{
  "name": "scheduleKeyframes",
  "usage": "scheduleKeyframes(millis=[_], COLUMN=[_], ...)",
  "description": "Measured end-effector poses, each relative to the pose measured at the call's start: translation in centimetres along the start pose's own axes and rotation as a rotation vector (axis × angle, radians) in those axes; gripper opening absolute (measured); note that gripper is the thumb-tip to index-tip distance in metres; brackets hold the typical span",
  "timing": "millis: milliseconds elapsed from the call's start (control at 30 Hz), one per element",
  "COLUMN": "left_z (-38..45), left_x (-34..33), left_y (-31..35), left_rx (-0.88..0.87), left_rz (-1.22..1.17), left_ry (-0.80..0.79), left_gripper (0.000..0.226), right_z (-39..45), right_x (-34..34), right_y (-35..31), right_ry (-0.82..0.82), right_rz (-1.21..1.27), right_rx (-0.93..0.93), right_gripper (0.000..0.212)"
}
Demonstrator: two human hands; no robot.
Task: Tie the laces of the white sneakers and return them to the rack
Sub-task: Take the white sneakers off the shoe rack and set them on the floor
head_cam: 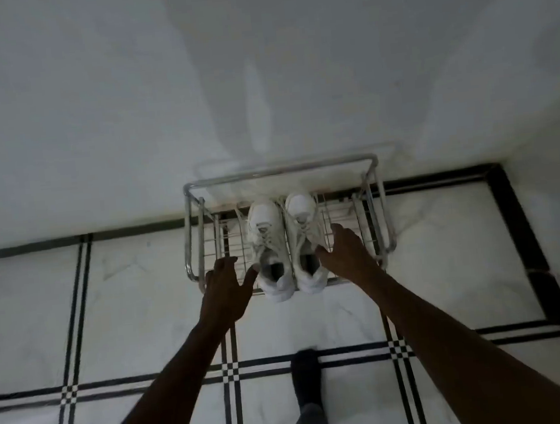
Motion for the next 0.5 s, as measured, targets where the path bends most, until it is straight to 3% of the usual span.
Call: scheduleKeyframes(millis=[233, 500], left_z=[5.9, 5.2], left_x=[-7.0, -8.5], left_y=[-2.6, -3.0], left_rx=[0.37, 0.288], left_rz=[-0.439, -0.464], left_ry=[-0.191, -0.114], left_gripper=[0.075, 0.054], right_z=[5.0, 4.8], right_x=[-6.3, -7.1], right_y=[4.6, 5.8], right_ry=[-0.099, -0.032], right_rz=[0.021, 0.096], right_rx=[-0.174, -0.125], right_gripper=[0.061, 0.053])
Point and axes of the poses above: each hand's wrist, its own z-axis towards the middle knuckle, its own x-axis out of the back of the hand, y = z × x, the point moved 1 cm from there along z, towards the middle knuckle, and after that the axes turned 14 degrees about y, right-handed, at the moved point
